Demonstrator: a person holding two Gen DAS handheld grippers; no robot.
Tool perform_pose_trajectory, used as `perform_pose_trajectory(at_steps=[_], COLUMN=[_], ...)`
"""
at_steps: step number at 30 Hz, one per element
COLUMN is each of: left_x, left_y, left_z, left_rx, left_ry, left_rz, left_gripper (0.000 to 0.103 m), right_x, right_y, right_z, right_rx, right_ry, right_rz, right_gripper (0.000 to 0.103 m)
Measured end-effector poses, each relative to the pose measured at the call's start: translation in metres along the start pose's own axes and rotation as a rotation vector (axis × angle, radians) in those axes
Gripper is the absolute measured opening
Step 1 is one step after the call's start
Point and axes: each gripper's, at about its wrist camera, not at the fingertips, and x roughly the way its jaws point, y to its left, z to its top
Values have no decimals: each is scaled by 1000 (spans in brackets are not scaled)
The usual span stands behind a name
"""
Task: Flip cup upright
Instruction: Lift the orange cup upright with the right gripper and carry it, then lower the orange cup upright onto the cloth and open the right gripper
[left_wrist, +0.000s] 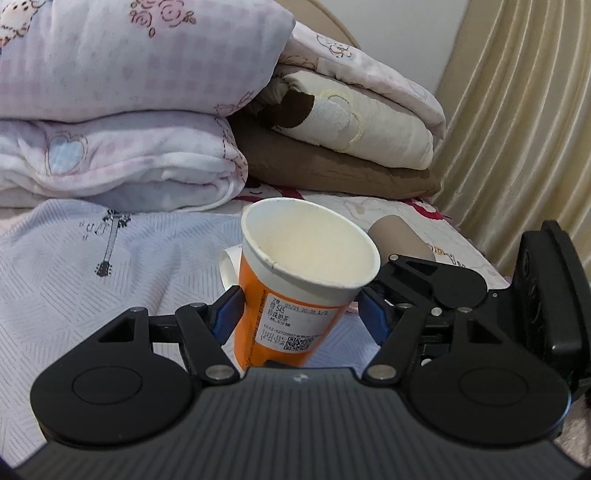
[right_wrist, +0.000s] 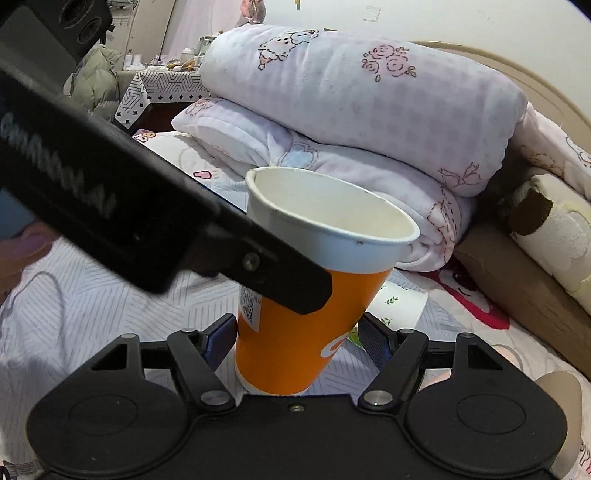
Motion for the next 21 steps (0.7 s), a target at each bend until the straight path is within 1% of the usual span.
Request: perform_pose_trajectory(at_steps=[2, 4, 8, 11, 13, 17, 21], left_x=[2, 3, 11, 12, 12, 13, 8], left_y=[0, -2, -1, -2, -4, -11, -12], left_z=[1, 1, -2, -4, -4, -5, -4], left_rx=[-25, -25, -41, -36, -27, 4, -20], left_ry=[31, 41, 91, 106, 114, 169, 184], left_rz=[-4, -1, 11, 8, 11, 13, 21], left_gripper=[68, 68, 68, 70, 71, 71, 71], right_x=[1, 2, 2, 3, 4, 2, -3], right_y=[1, 2, -4, -4, -3, -1, 3], right_z=[0, 3, 8, 8, 8, 10, 10], right_rx=[-16, -18, 36, 52, 59, 89, 130], right_ry=[7, 35, 58, 87, 114, 179, 230], right_rz=[2, 5, 21, 22, 22, 31, 22], right_gripper=[77, 78, 77, 78, 78, 78, 79])
